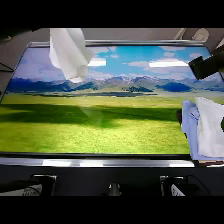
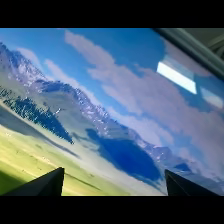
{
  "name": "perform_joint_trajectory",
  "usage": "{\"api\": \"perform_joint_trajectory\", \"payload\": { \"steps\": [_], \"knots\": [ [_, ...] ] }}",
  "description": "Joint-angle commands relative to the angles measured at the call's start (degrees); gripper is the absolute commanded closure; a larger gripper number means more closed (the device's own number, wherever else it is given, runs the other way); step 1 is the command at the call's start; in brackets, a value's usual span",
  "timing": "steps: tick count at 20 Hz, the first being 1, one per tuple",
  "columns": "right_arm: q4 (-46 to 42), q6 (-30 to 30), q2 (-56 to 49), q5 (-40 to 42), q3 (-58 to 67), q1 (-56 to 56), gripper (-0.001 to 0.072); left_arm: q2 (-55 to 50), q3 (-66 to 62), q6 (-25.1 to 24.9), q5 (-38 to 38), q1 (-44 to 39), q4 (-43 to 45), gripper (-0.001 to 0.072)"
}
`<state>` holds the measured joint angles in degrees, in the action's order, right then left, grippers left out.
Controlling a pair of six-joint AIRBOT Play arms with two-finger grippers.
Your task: Fold the shirts.
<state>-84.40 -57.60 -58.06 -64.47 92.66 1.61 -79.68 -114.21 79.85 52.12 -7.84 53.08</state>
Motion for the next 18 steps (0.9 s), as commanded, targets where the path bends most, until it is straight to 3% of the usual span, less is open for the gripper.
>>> {"api": "perform_joint_trajectory", "payload": {
  "steps": [1, 4, 7, 10, 12, 13, 14, 15, 18],
  "knots": [
    [-3.5, -3.5, 8.8, -2.1, 4.3, 0.0, 0.0046, 12.4, 3.8, -0.4, 5.1, -10.5, 6.2, 0.0682],
    [-3.5, -3.9, 13.6, -10.3, 4.3, 0.0, 0.0047, 13.4, 11.6, 3.6, 6.8, -19.8, 9.1, 0.0682],
    [-3.5, -4.3, 13.5, -23.0, 3.8, 0.0, 0.0045, 10.0, 25.0, 3.7, 1.3, -29.9, 9.1, 0.0682],
    [-3.4, -4.3, 11.4, -31.2, 1.7, 0.0, 0.0044, 1.4, 35.5, 6.9, -6.0, -39.1, 8.9, 0.0682],
    [-2.9, -4.4, 9.5, -32.7, -0.3, 0.0, 0.0040, -5.8, 36.3, 10.9, -5.1, -42.4, 8.0, 0.0678],
    [-2.6, -4.6, 8.4, -32.7, -1.2, 0.0, 0.0039, -8.7, 35.7, 11.0, -3.3, -42.7, 6.1, 0.0546],
    [-2.4, -5.1, 7.4, -32.5, -2.6, 0.0, 0.0039, -10.4, 34.3, 11.0, 0.0, -42.1, 5.6, 0.0271],
    [-1.4, -5.2, 6.3, -32.4, -4.3, 0.0, 0.0039, -11.0, 32.5, 11.0, 4.0, -40.5, 6.5, 0.0114],
    [8.3, -5.8, 4.5, -30.4, -14.5, 0.0, 0.0040, -7.8, 27.4, 6.5, 16.7, -30.6, 14.7, 0.0097]
  ]
}}
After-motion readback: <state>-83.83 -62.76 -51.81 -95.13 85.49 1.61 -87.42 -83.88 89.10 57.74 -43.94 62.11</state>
